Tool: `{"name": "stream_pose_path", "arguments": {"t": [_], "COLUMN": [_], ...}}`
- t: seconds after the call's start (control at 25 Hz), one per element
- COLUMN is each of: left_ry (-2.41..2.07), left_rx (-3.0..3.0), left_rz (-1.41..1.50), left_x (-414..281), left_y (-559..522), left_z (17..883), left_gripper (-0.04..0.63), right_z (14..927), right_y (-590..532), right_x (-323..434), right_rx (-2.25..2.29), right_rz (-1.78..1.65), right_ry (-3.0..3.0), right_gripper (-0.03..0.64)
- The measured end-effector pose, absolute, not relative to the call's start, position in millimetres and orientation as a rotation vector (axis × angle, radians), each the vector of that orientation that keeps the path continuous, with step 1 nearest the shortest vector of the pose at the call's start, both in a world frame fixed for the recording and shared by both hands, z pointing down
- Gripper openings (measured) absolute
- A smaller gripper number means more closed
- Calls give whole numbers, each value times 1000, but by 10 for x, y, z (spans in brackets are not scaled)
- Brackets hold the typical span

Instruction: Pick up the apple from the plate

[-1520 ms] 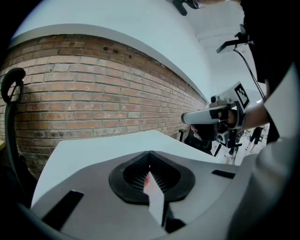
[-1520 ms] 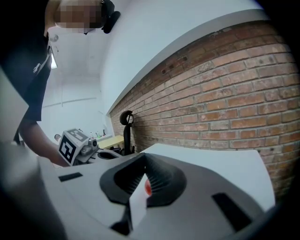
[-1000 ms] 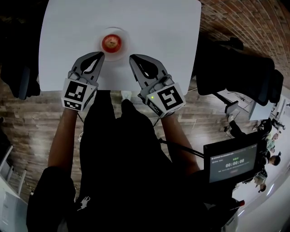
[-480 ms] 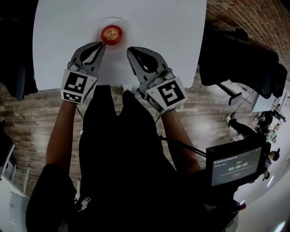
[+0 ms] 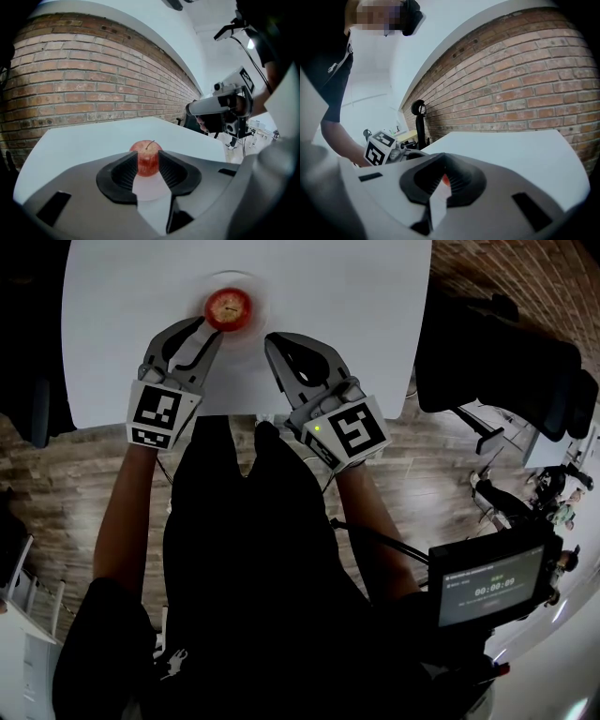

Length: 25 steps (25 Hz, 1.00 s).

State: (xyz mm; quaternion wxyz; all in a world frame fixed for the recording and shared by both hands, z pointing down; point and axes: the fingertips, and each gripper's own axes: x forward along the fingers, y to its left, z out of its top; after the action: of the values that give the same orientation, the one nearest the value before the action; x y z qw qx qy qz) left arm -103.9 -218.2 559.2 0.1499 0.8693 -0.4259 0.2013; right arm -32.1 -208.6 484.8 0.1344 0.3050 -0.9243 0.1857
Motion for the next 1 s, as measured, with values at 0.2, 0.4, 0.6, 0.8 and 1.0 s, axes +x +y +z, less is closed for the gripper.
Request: {"name": "stream_pose_path", "arguments": {"t": [0.2, 0.4, 0.6, 0.8, 1.0], "left_ry": [-1240, -1231, -1224, -1213, -1185], "left_rx": [2504, 2511, 2514, 2523, 2533], "left_rz": [613, 644, 674, 696, 734], "left_x": [-1060, -1047, -1013, -978, -911], "left_y": [-2179, -2179, -2218, -2282, -2323], "left_z": [5630, 5692, 5765, 5813, 5888], "left_gripper": [214, 321, 378, 426, 431], "right_z": [4847, 4856, 4858, 4861, 4864], "right_y": [-2080, -2073, -2079, -2085, -2086], "right_x": [-340, -338, -324, -322, -296], "right_rx": [873, 875, 880, 884, 895], "right_rz": [537, 546, 546, 551, 556], "right_ry": [-2682, -2677, -2673, -2670, -2665], "right_gripper": [3, 2, 3, 2, 3]}}
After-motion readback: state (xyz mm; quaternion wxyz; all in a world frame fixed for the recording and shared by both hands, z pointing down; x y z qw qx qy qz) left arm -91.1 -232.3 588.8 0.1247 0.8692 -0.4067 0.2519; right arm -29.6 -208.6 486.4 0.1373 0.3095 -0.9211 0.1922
